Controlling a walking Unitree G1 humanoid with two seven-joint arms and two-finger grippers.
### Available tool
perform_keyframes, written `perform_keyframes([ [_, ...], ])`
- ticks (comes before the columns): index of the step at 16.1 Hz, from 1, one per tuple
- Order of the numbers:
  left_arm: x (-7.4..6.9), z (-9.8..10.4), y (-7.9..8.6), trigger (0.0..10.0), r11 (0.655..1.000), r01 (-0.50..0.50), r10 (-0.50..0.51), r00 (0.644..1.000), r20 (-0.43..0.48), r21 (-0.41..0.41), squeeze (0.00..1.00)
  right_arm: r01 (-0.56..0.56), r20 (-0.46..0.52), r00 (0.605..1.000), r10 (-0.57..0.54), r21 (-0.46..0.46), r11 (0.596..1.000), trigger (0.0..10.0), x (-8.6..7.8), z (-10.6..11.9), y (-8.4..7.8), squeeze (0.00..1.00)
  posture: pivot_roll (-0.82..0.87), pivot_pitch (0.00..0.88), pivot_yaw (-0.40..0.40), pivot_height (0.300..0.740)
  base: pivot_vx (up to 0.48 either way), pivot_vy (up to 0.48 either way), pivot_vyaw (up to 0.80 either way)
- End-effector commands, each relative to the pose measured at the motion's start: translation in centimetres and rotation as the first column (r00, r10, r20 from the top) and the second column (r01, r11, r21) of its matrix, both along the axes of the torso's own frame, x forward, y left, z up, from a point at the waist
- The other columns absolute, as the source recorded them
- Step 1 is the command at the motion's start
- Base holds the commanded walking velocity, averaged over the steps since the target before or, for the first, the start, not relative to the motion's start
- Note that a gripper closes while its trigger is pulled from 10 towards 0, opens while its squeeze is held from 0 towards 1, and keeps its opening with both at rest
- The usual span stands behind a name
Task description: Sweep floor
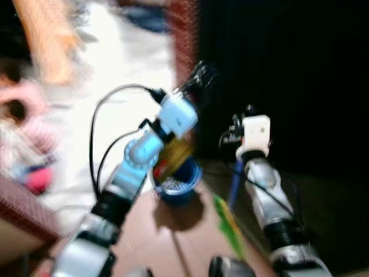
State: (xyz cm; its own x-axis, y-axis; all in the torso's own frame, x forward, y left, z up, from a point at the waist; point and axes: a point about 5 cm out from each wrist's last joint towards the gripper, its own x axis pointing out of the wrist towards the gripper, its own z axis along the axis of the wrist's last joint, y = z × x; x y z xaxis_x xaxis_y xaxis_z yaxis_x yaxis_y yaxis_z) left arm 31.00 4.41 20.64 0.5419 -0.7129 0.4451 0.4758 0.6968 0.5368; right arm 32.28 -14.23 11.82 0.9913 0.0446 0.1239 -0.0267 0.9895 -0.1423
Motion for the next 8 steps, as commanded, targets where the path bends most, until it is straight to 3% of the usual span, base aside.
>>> perform_keyframes([
  [1, -0.6, 1.3, -0.1, 10.0, 1.000, 0.031, -0.030, 0.996, 0.081, -0.006, 0.00, -0.016, 0.030, 0.999, 0.017, -0.022, 1.000, 10.0, 0.4, 0.8, 0.2, 0.00, -0.11, 0.000, 0.048, 0.740, 0.000, 0.000, 0.00],
  [5, 0.0, 1.5, 1.0, 10.0, 0.999, -0.028, 0.030, 0.998, 0.064, -0.040, 0.00, -0.016, 0.029, 0.999, 0.016, -0.024, 1.000, 10.0, 0.3, 0.8, 0.2, 0.00, -0.11, 0.000, 0.043, 0.740, 0.000, 0.000, 0.00],
  [8, 0.2, 2.5, 1.9, 10.0, 0.995, -0.078, 0.085, 0.988, 0.125, -0.065, 0.00, -0.019, 0.030, 0.999, 0.019, -0.022, 1.000, 10.0, 0.2, 0.7, 0.1, 0.00, -0.11, 0.000, 0.036, 0.740, 0.000, 0.000, 0.00],
])
